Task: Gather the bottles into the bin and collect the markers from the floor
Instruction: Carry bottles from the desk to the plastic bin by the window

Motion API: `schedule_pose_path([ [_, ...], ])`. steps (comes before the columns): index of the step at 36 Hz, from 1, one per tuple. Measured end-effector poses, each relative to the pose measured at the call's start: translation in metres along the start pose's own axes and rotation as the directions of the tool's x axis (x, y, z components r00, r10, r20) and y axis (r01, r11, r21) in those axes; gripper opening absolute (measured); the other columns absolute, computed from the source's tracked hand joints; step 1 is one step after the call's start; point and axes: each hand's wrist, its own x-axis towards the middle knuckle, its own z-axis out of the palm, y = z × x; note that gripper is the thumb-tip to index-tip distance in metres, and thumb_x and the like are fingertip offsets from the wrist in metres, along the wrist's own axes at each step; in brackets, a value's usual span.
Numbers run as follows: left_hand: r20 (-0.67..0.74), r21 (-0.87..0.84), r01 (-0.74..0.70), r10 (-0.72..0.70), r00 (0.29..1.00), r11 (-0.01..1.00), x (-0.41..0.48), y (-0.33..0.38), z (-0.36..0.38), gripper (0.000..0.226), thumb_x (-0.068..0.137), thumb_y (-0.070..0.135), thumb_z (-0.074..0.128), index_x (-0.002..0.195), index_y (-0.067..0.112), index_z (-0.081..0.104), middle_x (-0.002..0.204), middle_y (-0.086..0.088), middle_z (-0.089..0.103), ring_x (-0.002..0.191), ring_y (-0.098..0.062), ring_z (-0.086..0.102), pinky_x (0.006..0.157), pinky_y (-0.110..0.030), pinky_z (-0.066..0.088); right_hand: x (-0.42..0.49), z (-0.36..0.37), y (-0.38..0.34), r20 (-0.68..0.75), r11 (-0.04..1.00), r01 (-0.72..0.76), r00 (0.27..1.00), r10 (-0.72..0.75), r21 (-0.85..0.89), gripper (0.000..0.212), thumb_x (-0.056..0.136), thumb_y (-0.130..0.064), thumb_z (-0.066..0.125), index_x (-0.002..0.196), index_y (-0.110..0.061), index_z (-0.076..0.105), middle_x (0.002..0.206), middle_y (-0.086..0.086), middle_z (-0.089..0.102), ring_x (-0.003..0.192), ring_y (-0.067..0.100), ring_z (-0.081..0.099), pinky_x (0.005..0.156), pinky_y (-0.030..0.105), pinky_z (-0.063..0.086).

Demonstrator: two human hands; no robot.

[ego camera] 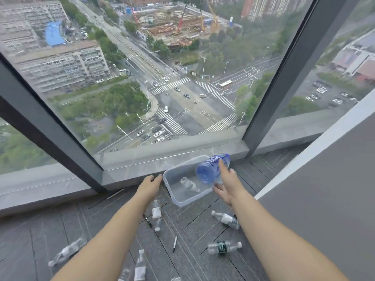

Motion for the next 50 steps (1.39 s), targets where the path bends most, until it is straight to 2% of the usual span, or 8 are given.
schedule_pose_path([
  [4, 0.016, -0.021, -0.017, 0.017, 1.0, 1.0, -0.003, 0.0, -0.001, 0.062, 0.095, 0.05, 0.041, 0.147, 0.016, 0.033, 0.151, -0.004, 0.036, 0.133, -0.027, 0.043, 0.108, -0.043, 0.036, -0.003, 0.005, -0.008, 0.094, 0.996, -0.029, 0.995, 0.037, -0.083, 0.071, 0.091, -0.058, 0.047, 0.151, -0.033, 0.018, 0.159, 0.0, 0.017, 0.14, 0.039, 0.03, 0.11, 0.045, 0.035],
  [10, 0.088, -0.004, -0.044, 0.045, 0.995, 0.999, -0.006, 0.004, 0.007, 0.024, 0.099, 0.041, 0.037, 0.088, 0.027, 0.054, 0.112, -0.004, 0.049, 0.102, -0.022, 0.051, 0.096, -0.038, 0.041, -0.021, -0.015, 0.02, 0.068, 0.931, -0.078, 0.992, 0.109, -0.356, 0.044, 0.095, -0.038, 0.053, 0.129, -0.009, 0.052, 0.116, 0.009, 0.066, 0.095, 0.023, 0.066, 0.086, 0.034, 0.052],
  [11, 0.109, -0.003, -0.042, 0.042, 0.993, 0.999, -0.006, 0.006, 0.009, 0.024, 0.098, 0.04, 0.038, 0.095, 0.025, 0.057, 0.113, -0.004, 0.049, 0.104, -0.022, 0.052, 0.095, -0.038, 0.041, -0.023, -0.02, 0.024, 0.032, 0.921, -0.092, 0.993, 0.113, -0.38, 0.041, 0.095, -0.037, 0.054, 0.124, -0.008, 0.055, 0.109, 0.008, 0.068, 0.089, 0.021, 0.066, 0.085, 0.033, 0.052],
  [14, 0.151, 0.002, -0.07, 0.069, 0.986, 0.998, -0.009, 0.013, 0.019, 0.045, 0.096, 0.043, 0.041, 0.134, 0.019, 0.049, 0.134, -0.003, 0.049, 0.123, -0.024, 0.049, 0.104, -0.042, 0.04, -0.032, -0.038, 0.031, -0.062, 0.932, -0.098, 0.995, 0.082, -0.348, 0.025, 0.094, -0.032, 0.055, 0.105, -0.01, 0.059, 0.094, 0.004, 0.068, 0.075, 0.016, 0.061, 0.069, 0.027, 0.049],
  [23, 0.338, 0.058, -0.234, 0.201, 0.919, 0.971, -0.052, 0.051, 0.082, 0.026, 0.097, 0.037, 0.045, 0.087, 0.017, 0.056, 0.09, -0.004, 0.058, 0.077, -0.02, 0.052, 0.069, -0.029, 0.039, -0.108, -0.126, 0.04, -0.267, 0.985, 0.022, 0.961, -0.068, -0.169, 0.016, 0.095, -0.026, 0.054, 0.092, -0.01, 0.057, 0.086, 0.006, 0.065, 0.066, 0.015, 0.057, 0.064, 0.025, 0.046],
  [26, 0.454, 0.025, -0.316, 0.271, 0.849, 0.948, -0.084, 0.062, 0.118, 0.023, 0.097, 0.034, 0.047, 0.088, 0.014, 0.054, 0.092, -0.006, 0.054, 0.075, -0.019, 0.049, 0.059, -0.026, 0.034, -0.147, -0.164, 0.046, -0.354, 0.992, 0.071, 0.93, -0.103, -0.102, 0.014, 0.096, -0.024, 0.052, 0.089, -0.012, 0.056, 0.086, 0.005, 0.064, 0.066, 0.015, 0.056, 0.062, 0.023, 0.045],
  [36, 0.784, 0.055, -0.581, 0.325, 0.529, 0.812, -0.285, 0.048, 0.279, 0.036, 0.096, 0.038, 0.051, 0.111, 0.008, 0.06, 0.111, -0.006, 0.065, 0.088, -0.02, 0.062, 0.074, -0.029, 0.045, -0.346, -0.312, 0.127, -0.68, 0.95, 0.292, 0.719, -0.142, 0.111, 0.016, 0.096, -0.024, 0.053, 0.1, -0.01, 0.059, 0.094, 0.007, 0.065, 0.072, 0.015, 0.059, 0.069, 0.025, 0.048],
  [50, 0.985, 0.039, -0.82, 0.114, 0.127, 0.571, -0.633, -0.194, 0.447, 0.021, 0.096, 0.035, 0.05, 0.09, 0.02, 0.063, 0.092, -0.002, 0.067, 0.085, -0.019, 0.064, 0.075, -0.031, 0.046, -0.669, -0.486, 0.394, -0.907, 0.862, 0.391, 0.387, 0.165, 0.323, 0.025, 0.095, -0.026, 0.055, 0.114, -0.01, 0.06, 0.099, 0.003, 0.071, 0.09, 0.018, 0.068, 0.073, 0.025, 0.054],
])
